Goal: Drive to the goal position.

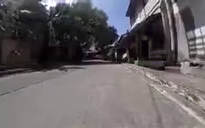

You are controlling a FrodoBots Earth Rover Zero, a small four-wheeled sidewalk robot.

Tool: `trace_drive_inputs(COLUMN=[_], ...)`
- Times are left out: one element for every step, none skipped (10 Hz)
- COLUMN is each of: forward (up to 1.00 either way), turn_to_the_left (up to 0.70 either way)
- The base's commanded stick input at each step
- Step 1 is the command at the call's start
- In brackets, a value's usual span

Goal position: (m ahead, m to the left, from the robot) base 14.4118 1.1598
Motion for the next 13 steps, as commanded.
trace_drive_inputs(forward=[0.85,0.85,0.85,0.85,0.85,0.85,0.85,0.85,0.85,0.85,0.85,0.85,0.85], turn_to_the_left=[0.00,0.00,0.00,0.00,0.00,0.00,0.00,0.00,0.00,0.00,0.00,0.00,0.00])
